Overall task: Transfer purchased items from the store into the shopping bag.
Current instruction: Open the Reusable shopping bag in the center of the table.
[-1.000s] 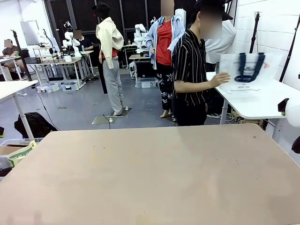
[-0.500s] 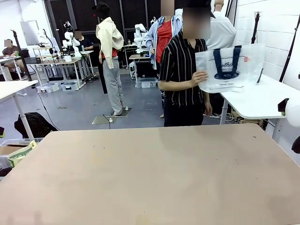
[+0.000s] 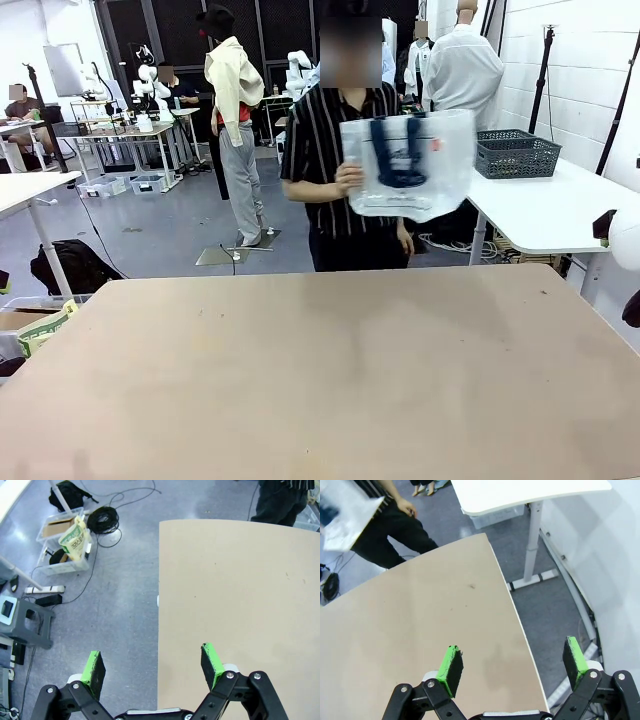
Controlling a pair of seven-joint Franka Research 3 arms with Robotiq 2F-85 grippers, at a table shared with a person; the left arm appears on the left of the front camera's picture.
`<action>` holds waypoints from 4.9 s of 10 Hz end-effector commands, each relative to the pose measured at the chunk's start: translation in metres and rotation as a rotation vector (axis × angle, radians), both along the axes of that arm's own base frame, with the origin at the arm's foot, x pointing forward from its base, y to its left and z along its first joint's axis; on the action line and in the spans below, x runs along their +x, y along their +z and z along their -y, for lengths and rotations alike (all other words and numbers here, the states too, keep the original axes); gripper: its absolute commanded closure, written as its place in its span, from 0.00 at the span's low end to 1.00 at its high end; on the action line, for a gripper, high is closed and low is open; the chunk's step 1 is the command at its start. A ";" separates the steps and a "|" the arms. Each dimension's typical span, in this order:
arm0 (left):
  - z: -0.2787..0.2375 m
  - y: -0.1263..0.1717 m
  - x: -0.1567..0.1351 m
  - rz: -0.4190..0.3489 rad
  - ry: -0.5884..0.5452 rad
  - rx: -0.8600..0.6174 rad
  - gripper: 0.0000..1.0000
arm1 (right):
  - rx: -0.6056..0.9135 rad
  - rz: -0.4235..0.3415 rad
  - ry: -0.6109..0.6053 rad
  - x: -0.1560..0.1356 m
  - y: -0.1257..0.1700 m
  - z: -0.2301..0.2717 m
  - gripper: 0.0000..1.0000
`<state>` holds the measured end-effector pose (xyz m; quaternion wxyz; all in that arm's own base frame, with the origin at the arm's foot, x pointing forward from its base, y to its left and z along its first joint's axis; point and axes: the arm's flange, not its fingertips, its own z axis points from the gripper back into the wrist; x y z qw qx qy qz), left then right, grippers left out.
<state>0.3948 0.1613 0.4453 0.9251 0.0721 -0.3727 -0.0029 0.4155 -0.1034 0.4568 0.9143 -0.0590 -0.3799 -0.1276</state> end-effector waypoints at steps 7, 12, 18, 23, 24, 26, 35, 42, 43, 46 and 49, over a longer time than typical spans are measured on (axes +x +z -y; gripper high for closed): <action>-0.002 -0.001 0.000 -0.002 -0.002 0.003 0.00 | -0.008 -0.012 0.006 -0.001 0.000 0.000 0.00; -0.002 -0.001 0.000 -0.002 -0.002 0.003 0.00 | -0.008 -0.012 0.006 -0.001 0.000 0.000 0.00; -0.002 -0.001 0.000 -0.002 -0.002 0.003 0.00 | -0.008 -0.012 0.006 -0.001 0.000 0.000 0.00; -0.002 -0.001 0.000 -0.002 -0.002 0.003 0.00 | -0.008 -0.012 0.006 -0.001 0.000 0.000 0.00; -0.002 -0.001 0.000 -0.002 -0.002 0.003 0.00 | -0.008 -0.012 0.006 -0.001 0.000 0.000 0.00; -0.002 -0.001 0.000 -0.002 -0.002 0.003 0.00 | -0.008 -0.012 0.006 -0.001 0.000 0.000 0.00; 0.206 0.093 0.134 0.293 -0.661 -0.017 0.00 | 0.016 -0.041 0.663 0.071 0.089 -0.261 0.00; 0.274 0.096 0.145 0.255 -0.727 -0.089 0.00 | 0.110 -0.062 0.627 0.062 0.099 -0.345 0.00; 0.290 0.100 0.170 0.234 -0.786 -0.123 0.00 | 0.125 -0.070 0.675 0.063 0.103 -0.371 0.00; 0.342 0.095 0.213 0.116 -0.908 -0.158 0.00 | 0.190 -0.135 0.755 0.062 0.100 -0.425 0.00; 0.374 0.079 0.252 -0.001 -0.940 -0.177 0.00 | 0.261 -0.203 0.841 0.068 0.091 -0.456 0.00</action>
